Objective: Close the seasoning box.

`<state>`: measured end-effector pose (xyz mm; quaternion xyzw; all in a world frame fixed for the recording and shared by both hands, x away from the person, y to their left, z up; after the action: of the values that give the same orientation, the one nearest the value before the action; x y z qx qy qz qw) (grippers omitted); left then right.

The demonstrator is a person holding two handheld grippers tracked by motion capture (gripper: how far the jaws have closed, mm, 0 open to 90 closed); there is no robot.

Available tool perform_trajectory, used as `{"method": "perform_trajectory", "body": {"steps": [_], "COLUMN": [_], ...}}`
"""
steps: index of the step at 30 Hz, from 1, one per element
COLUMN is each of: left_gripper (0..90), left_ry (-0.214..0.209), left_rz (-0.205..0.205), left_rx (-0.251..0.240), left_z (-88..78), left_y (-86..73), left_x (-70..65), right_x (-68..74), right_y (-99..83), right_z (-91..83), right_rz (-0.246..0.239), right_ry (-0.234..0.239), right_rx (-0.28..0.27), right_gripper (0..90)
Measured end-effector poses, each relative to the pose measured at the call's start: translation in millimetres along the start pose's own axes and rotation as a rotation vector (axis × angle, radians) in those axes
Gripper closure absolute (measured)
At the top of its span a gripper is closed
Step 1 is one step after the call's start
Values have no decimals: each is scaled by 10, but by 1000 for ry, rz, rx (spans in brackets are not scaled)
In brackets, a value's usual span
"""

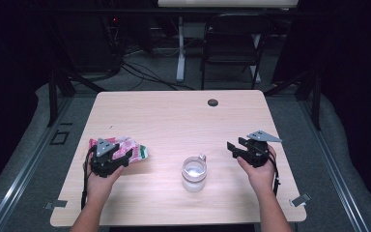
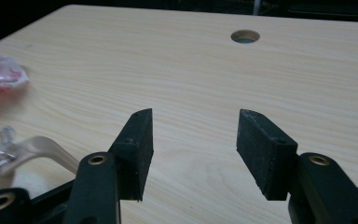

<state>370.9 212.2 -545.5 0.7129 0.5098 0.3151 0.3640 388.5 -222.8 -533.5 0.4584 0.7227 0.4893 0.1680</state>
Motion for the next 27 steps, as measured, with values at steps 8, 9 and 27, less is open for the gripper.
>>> {"method": "perform_trajectory", "body": {"steps": [8, 9, 27], "left_gripper": [424, 424, 420], "left_ry": [4, 0, -29], "left_rz": [22, 25, 124], "left_rx": [49, 55, 87], "left_z": [95, 101, 224], "left_y": [-79, -86, -182], "left_x": [-35, -52, -351], "right_x": [-66, -63, -6], "right_y": [-187, -205, -348], "right_z": [152, 169, 325], "right_rz": [18, 21, -38], "right_ry": [-14, -18, -23], "right_rx": [67, 69, 140], "right_gripper": [472, 471, 472]}}
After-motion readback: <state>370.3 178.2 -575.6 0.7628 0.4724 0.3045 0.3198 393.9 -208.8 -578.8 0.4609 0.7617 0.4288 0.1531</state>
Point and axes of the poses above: each handheld gripper's, and its own axes: z roughly forward along the jaws, y roughly out of its top, x roughly to its left, the point moved 4 cm from there along z, roughly forward along the jaws, and after that the axes turned 9 degrees about y, right-handed, at the moved point
